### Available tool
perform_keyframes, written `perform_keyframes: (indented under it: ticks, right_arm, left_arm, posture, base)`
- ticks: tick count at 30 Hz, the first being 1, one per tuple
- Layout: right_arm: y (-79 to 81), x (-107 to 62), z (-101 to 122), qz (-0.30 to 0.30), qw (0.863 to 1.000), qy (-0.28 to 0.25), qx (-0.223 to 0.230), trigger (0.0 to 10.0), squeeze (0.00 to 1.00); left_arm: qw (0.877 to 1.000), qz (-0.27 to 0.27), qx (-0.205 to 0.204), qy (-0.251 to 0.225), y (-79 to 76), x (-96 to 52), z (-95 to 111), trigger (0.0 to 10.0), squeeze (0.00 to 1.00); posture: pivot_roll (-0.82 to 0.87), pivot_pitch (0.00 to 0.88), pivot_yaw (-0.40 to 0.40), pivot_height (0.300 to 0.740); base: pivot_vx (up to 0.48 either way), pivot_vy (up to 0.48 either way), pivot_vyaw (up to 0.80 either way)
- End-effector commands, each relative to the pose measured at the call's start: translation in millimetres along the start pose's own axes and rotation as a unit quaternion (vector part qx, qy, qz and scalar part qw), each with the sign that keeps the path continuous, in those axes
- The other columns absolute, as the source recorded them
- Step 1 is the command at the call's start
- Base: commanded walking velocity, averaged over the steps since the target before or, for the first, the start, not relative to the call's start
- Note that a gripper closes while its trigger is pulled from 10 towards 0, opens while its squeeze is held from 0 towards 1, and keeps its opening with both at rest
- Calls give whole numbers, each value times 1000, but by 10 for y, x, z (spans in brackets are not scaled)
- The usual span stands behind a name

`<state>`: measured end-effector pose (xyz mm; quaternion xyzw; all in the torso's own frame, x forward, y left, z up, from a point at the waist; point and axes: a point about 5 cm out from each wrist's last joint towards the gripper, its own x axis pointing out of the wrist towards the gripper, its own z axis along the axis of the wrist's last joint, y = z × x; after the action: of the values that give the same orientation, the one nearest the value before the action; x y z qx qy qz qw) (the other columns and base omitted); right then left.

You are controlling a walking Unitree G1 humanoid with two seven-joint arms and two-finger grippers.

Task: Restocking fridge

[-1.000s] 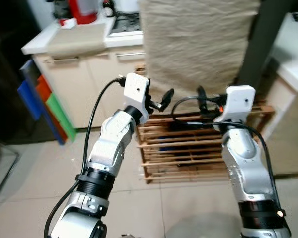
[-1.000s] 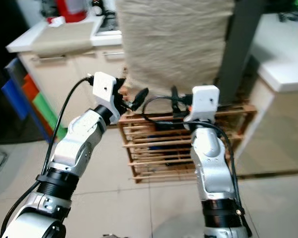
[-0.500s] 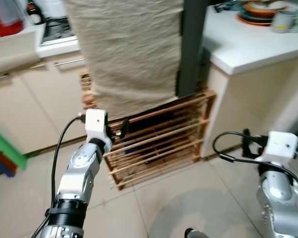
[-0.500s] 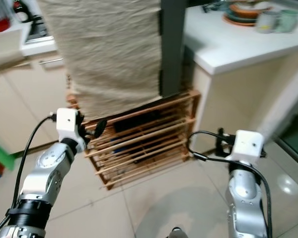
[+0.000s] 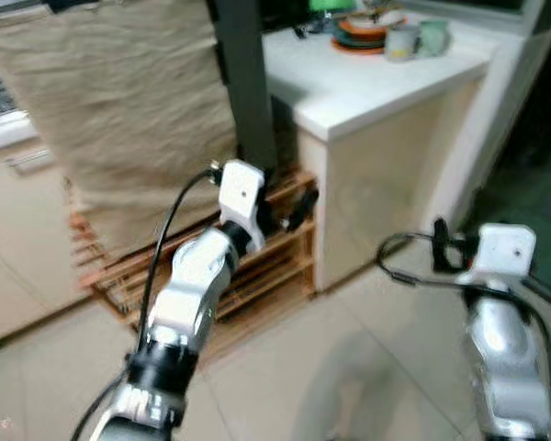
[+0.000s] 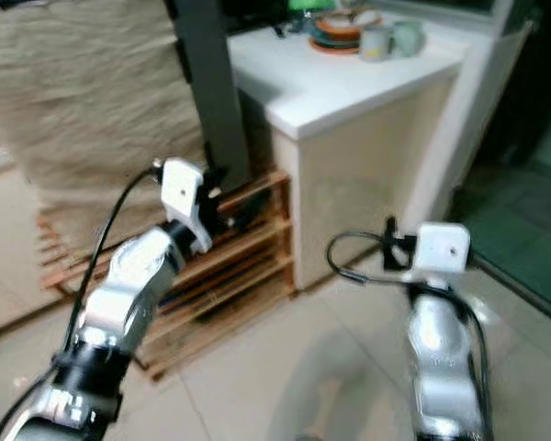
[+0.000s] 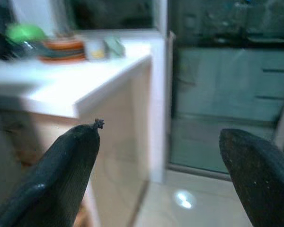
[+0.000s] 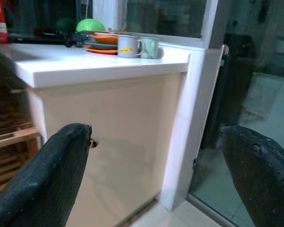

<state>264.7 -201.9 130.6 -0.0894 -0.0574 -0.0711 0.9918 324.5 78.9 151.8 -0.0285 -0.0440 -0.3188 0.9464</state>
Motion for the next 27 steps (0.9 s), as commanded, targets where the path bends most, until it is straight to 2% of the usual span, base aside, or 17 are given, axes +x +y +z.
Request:
perform_keyframes:
  ticks: [1,6,8,9,11,13,15,16,17,18,22,23,24,27]
  right_arm:
    - [-11,21,46,0,1000,-8,-3,10000,0]
    - [-25,-1,22,0,1000,-3,-7,10000,0]
    - [-27,-16,6,0,1000,0,-8,10000,0]
    - [-39,-33,-24,-2,1000,6,-8,10000,0]
    - [-74,-84,-115,-10,1000,25,1,10000,0]
    - [-111,-141,-187,-16,999,41,11,10000,0]
    - [-139,-194,-233,-21,998,52,21,10000,0]
    - [-139,-194,-233,-21,998,52,21,10000,0]
    - [-168,-276,-301,-22,997,67,31,10000,0]
    - [-174,-320,-338,-20,996,76,35,10000,0]
    - [-160,-379,-408,-9,995,93,34,10000,0]
    - [-130,-340,-405,-1,996,90,27,10000,0]
    - [-117,-304,-395,-2,996,88,25,10000,0]
    - [-98,-234,-357,-1,996,82,27,10000,0]
  left_arm:
    - [1000,1,-3,-3,38,30,23,10000,0]
    - [999,17,-29,9,114,49,-62,10000,0]
    - [998,50,-23,24,202,22,-114,10000,0]
    - [996,78,-34,35,285,-32,-156,10000,0]
    - [988,135,-54,57,449,-228,-257,10000,0]
    - [981,170,-45,81,531,-454,-353,10000,0]
    - [979,178,-16,100,540,-663,-431,10000,0]
    - [979,178,-16,100,540,-663,-431,10000,0]
    - [979,172,-3,108,504,-850,-475,10000,0]
    - [980,171,-4,106,490,-893,-471,10000,0]
    - [982,168,-8,82,478,-828,-391,10000,0]
    - [983,170,-16,66,473,-708,-328,10000,0]
    - [984,169,-19,60,463,-659,-303,10000,0]
    - [985,164,-19,57,431,-605,-270,10000,0]
  posture:
    - [-234,0,124,740]
    - [-247,0,128,740]
    - [-249,0,134,740]
    - [-250,0,144,740]
    - [-254,0,155,740]
    - [-247,0,157,740]
    - [-245,0,156,740]
    - [-245,0,156,740]
    - [-224,0,137,740]
    - [-219,0,133,740]
    - [-204,0,116,740]
    - [-204,0,116,740]
    - [-207,0,118,740]
    - [-213,0,125,740]
  base:
    - [356,-315,-763]
    - [367,-305,-768]
    - [416,-137,-769]
    - [0,0,-769]
    - [0,0,-769]
    - [0,0,-769]
    - [0,0,-769]
    - [0,0,-769]
    - [0,0,-769]
    - [0,0,-775]
    - [0,0,-775]
    - [0,0,-775]
    - [0,0,-525]
    - [0,0,-175]
